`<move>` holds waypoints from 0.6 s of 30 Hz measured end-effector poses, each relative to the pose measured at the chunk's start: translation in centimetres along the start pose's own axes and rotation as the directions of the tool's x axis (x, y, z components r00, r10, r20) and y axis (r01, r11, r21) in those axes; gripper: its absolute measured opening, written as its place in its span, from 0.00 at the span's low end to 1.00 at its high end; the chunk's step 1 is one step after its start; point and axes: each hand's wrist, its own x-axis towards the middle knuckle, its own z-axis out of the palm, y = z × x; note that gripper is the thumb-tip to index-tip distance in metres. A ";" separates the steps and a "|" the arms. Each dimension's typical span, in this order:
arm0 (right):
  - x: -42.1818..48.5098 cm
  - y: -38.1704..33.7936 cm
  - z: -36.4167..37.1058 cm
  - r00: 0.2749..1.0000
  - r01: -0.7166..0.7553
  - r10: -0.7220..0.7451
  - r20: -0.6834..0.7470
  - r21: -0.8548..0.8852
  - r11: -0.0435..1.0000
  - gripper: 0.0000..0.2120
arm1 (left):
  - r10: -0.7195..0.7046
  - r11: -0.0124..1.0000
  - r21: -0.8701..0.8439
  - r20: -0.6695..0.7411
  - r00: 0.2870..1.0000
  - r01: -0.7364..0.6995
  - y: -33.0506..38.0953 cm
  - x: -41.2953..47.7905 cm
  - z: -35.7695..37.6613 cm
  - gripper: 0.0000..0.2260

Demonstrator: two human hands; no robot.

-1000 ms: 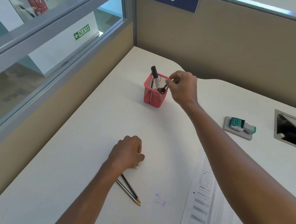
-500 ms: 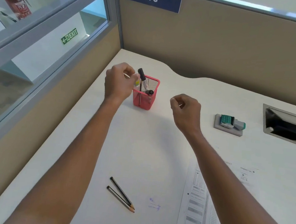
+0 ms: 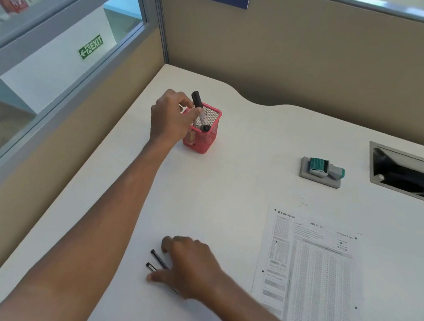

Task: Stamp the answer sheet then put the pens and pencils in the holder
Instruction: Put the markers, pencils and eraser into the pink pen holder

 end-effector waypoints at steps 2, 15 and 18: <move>-0.3 -1.2 1.1 0.999 0.036 -0.036 0.007 -0.081 0.996 0.27 | 0.020 1.000 -0.007 -0.018 1.000 -0.020 -0.5 -0.2 -0.4 0.11; -0.3 -0.3 -0.6 0.995 0.002 -0.030 -0.098 -0.281 0.960 0.01 | -0.158 0.986 -0.048 0.034 0.987 0.160 -3.6 -10.4 -3.7 0.04; 0.2 0.9 -1.7 0.987 -0.085 0.053 -0.153 -0.206 0.975 0.01 | -0.194 0.971 -0.123 0.084 0.977 0.203 -4.1 -13.7 -3.4 0.05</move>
